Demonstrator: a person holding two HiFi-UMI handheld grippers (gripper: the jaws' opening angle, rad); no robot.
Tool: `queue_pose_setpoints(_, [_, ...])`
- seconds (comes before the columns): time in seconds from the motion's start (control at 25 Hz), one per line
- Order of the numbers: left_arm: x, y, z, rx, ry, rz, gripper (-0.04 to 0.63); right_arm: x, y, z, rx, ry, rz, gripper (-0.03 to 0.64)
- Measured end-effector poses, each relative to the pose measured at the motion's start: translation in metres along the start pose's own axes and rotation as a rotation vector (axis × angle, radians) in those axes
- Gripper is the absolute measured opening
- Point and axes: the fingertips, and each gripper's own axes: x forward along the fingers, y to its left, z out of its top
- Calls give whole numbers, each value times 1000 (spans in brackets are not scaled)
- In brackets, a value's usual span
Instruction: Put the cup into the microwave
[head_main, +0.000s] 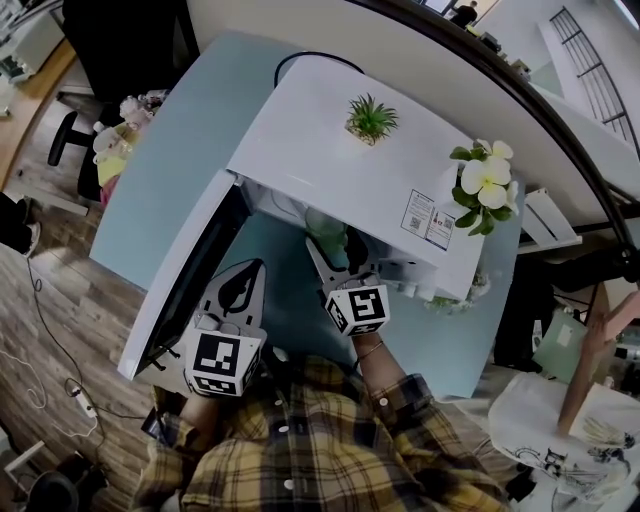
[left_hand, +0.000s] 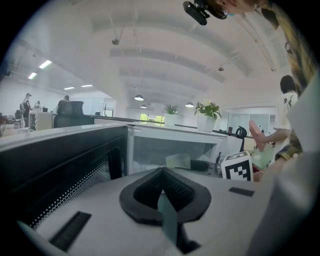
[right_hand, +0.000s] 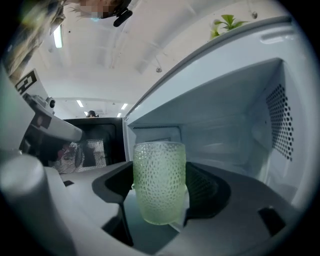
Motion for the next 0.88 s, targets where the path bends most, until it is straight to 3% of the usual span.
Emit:
queue_pose_setpoints(0.56, [-5,1,-1,-15,-12,0,-11,9,-13,-13,-17,27,-89,325])
queue_pose_setpoints(0.88, [-5,1,-1,-18,-18,-7,-11,13,-8,-20,-2,76,-70,327])
